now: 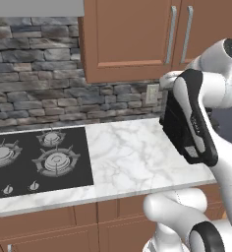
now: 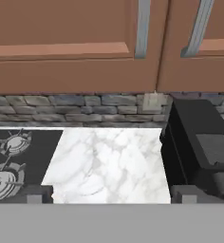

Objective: The dining table condiment station is running low on mayonnaise. Refill the condiment station by opening the cabinet and taking the mayonnaise from the cabinet and placing it on the dining table.

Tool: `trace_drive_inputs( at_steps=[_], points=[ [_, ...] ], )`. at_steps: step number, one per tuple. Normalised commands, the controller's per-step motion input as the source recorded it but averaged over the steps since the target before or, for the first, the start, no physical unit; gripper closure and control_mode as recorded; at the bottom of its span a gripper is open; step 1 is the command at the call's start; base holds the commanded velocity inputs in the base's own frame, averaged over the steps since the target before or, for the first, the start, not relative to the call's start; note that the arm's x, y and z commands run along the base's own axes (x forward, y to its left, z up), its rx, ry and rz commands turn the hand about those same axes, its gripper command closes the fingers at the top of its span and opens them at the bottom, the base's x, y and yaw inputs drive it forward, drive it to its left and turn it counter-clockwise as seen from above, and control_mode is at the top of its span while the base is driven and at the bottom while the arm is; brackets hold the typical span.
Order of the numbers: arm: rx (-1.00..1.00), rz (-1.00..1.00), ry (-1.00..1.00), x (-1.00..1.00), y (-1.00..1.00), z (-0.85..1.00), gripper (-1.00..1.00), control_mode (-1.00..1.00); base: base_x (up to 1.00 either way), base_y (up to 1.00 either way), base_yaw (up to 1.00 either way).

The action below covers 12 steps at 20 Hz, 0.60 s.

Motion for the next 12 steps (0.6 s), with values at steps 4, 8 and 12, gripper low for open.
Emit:
trace_drive_inputs(
  at_steps=[4, 8, 12],
  points=[
    [0.02, 0.00, -0.23, 0.23, -0.30, 0.82, -1.00, -1.00, 0.00, 0.00, 0.00],
    [0.00, 0.00, -0.10, 0.65, 0.00, 0.38, -1.00, -1.00, 0.00, 0.00, 0.00],
    [0.00, -0.01, 0.00, 0.56, 0.01, 0.09, -1.00, -1.00, 0.00, 0.00, 0.00]
  ],
)
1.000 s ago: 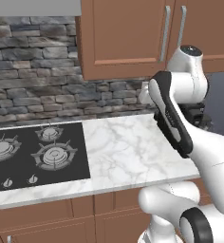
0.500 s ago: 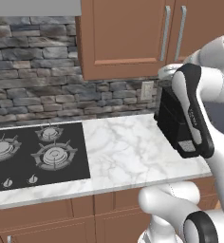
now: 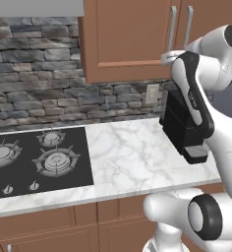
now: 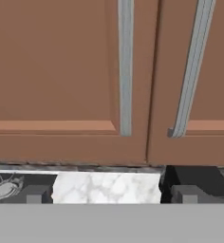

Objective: The dining table condiment station is running low on mayonnaise. Refill the condiment station by opening the cabinet and taking the mayonnaise from the cabinet and placing it on the dining table.

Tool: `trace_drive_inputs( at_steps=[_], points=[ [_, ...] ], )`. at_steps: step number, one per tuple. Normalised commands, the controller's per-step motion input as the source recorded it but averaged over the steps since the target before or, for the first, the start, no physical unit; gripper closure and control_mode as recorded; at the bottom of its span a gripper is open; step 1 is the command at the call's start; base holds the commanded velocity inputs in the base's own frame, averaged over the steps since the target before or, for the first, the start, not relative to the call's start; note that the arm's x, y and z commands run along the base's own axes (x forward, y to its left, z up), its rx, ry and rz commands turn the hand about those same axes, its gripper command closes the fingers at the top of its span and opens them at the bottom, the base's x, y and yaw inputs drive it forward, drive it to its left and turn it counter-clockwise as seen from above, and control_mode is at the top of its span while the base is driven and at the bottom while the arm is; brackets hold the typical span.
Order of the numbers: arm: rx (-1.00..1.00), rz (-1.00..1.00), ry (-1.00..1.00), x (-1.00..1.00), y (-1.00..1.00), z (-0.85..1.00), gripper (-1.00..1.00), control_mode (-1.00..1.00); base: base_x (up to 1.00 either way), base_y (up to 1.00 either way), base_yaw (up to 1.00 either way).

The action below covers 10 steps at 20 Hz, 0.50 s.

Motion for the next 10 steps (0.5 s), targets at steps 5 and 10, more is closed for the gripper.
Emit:
trace_drive_inputs(
  at_steps=[5, 10],
  points=[
    [0.00, -0.03, -0.07, 0.43, 0.00, 0.02, -1.00, -1.00, 0.00, 0.00, 0.00],
    [0.00, 0.00, -0.18, 0.44, 0.00, 0.00, -1.00, -1.00, 0.00, 0.00, 0.00]
  ],
)
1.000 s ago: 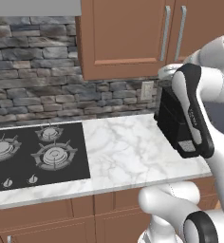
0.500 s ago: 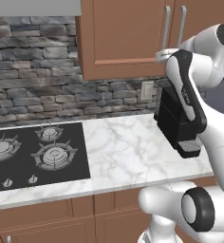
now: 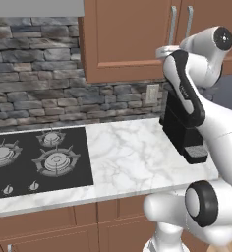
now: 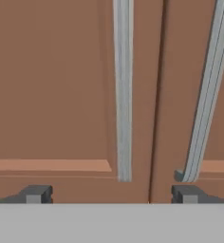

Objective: The dining table condiment station is running low on mayonnaise. Refill the condiment station by opening the cabinet and taking the mayonnaise from the cabinet and placing it on the dining table.

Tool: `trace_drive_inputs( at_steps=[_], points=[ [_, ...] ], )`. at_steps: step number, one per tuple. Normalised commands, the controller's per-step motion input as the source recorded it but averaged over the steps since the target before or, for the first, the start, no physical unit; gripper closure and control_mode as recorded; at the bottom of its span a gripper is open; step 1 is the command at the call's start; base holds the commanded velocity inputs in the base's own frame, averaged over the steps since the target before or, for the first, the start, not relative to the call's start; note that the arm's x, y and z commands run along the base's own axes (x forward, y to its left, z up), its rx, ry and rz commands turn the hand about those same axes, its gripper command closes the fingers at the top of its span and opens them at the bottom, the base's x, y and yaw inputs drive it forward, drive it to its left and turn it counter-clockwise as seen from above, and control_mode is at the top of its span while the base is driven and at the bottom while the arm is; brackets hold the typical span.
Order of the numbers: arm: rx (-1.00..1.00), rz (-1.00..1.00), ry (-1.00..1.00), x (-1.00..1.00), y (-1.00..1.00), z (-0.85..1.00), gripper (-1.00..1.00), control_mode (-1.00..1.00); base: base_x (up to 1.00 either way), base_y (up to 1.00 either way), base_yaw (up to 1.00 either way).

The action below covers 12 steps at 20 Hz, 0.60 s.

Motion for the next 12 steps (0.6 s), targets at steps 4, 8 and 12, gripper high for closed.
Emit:
trace_drive_inputs(
  at_steps=[4, 8, 12],
  points=[
    [0.00, 0.00, -0.08, 0.62, 0.00, 0.00, -1.00, -1.00, 0.00, 0.00, 0.00],
    [0.00, -0.01, -0.01, 0.67, 0.00, 0.00, -1.00, -1.00, 0.00, 0.00, 0.00],
    [0.00, -0.01, 0.00, 0.61, 0.00, 0.00, -1.00, -1.00, 0.00, 0.00, 0.00]
  ],
)
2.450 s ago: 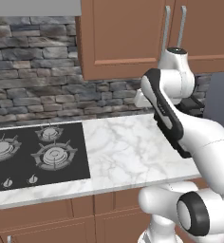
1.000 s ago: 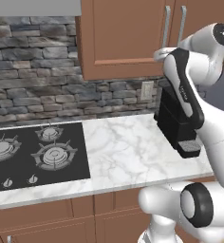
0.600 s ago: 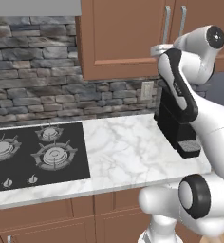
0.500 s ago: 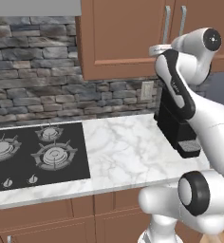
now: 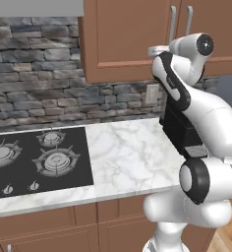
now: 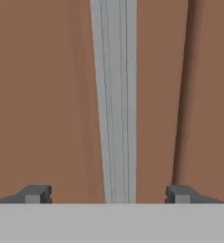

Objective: The dining table condiment station is running low on mayonnaise. Refill the condiment station by opening the cabinet and taking the mayonnaise from the cabinet and placing it on the dining table.

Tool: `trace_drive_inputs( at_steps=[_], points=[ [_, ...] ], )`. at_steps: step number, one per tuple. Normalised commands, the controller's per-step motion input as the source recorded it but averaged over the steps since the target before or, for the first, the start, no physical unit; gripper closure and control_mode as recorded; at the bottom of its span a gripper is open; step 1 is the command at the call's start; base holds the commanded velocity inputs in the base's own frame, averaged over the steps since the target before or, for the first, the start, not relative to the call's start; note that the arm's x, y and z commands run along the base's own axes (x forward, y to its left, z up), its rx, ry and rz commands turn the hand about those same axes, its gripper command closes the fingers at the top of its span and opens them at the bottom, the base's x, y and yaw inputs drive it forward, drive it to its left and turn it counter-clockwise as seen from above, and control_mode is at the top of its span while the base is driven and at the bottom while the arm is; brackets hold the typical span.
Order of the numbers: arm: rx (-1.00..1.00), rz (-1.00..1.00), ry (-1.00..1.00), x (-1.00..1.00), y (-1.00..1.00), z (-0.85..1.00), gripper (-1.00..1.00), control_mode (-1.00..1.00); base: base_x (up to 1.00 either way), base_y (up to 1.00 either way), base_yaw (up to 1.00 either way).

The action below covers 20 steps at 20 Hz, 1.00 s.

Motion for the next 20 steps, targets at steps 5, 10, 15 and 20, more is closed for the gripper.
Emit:
trace_drive_inputs(
  at_steps=[5, 10, 15, 20],
  points=[
    [0.00, 0.00, 0.00, 0.56, 0.00, 0.00, -1.00, -1.00, 0.00, 0.00, 0.00],
    [0.00, 0.00, 0.00, 0.32, 0.03, 0.00, 1.00, -1.00, 0.00, 0.00, 0.00],
    [0.00, 0.04, 0.00, -0.03, 0.14, 0.00, 1.00, -1.00, 0.00, 0.00, 0.00],
    [0.00, 0.11, 0.00, -0.76, 0.20, 0.00, 1.00, -1.00, 0.00, 0.00, 0.00]
  ],
)
